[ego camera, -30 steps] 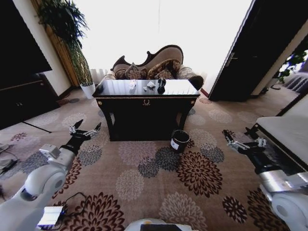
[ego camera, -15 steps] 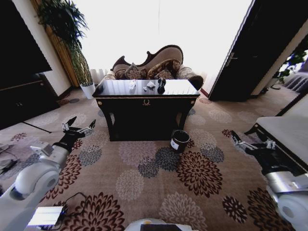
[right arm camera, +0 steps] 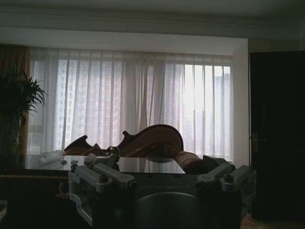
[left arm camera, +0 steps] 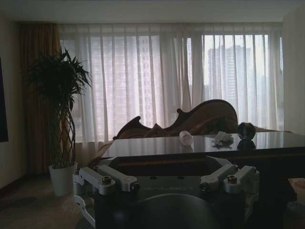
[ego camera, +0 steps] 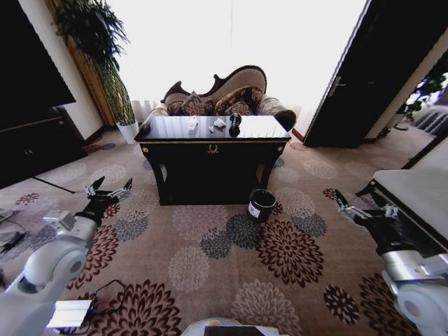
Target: Move to the front of the table and place the trash on the table into the trash bin.
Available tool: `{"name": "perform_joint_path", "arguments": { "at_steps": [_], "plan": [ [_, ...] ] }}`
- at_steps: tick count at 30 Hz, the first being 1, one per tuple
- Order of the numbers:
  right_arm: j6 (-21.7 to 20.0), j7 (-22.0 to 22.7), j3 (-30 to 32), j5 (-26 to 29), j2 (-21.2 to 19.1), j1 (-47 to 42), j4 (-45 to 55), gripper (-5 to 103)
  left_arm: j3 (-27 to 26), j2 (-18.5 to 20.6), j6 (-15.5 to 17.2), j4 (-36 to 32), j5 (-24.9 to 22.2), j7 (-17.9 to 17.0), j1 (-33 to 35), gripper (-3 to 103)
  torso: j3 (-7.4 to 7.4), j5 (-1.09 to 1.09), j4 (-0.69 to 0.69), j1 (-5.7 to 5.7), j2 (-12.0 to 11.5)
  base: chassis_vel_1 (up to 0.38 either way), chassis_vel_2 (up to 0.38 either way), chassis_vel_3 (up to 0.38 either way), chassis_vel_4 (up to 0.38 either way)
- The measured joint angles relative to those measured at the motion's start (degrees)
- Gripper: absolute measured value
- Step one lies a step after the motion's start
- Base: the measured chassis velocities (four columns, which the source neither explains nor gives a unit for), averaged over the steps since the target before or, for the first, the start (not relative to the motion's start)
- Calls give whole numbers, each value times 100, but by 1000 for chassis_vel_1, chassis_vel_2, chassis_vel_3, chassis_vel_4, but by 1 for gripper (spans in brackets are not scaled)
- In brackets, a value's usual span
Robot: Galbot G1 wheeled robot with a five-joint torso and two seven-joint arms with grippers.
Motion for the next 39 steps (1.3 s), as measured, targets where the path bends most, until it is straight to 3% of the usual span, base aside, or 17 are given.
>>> {"name": "perform_joint_path", "arguments": {
  "at_steps": [18, 39],
  "plan": [
    [50, -110, -217, -138, -55, 43, -126, 100, 101, -127, 124, -94, 77, -38, -109, 100, 0, 0, 0, 0, 0, -11, 8, 8, -12],
    [103, -151, -398, -518, 116, 4, -86, 100, 115, -221, 157, -194, 171, -27, -59, 100, 0, 0, 0, 1, 0, -102, 110, 102, -111]
  ]
}}
